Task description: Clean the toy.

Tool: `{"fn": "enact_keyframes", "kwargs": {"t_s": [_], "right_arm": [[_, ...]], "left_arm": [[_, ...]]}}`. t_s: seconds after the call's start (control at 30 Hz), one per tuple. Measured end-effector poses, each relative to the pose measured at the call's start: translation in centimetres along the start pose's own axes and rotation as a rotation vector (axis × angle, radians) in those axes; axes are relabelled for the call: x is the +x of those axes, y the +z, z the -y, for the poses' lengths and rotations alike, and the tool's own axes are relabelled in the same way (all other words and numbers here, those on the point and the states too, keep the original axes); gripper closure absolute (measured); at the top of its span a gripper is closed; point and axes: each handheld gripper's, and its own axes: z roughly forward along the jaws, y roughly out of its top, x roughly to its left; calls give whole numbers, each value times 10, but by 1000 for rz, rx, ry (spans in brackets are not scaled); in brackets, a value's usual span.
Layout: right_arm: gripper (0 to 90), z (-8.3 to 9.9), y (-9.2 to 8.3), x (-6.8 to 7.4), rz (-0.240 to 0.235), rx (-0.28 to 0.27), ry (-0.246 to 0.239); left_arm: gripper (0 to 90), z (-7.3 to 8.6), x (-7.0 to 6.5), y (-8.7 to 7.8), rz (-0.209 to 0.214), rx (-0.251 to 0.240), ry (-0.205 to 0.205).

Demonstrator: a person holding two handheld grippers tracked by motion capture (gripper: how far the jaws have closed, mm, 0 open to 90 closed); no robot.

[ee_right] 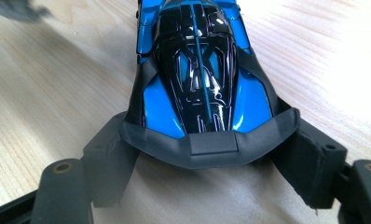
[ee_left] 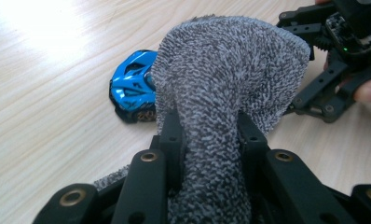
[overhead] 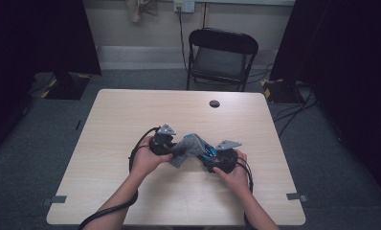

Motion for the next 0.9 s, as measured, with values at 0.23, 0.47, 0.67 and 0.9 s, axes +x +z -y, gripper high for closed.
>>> {"fn": "enact_keyframes", "kwargs": {"t_s": [0.23,0.47,0.67,0.9], "right_arm": [[256,0,0,0,0,0,0],[256,0,0,0,0,0,-1],[256,0,0,0,0,0,-1],[256,0,0,0,0,0,-1]], "left_arm": [[702,-11,-2,14,20,13,7],[702,-18,-10,33,41,39,36],[700,-20,-19,47,52,58,65],[697,-26,-31,61,74,67,98]]}}
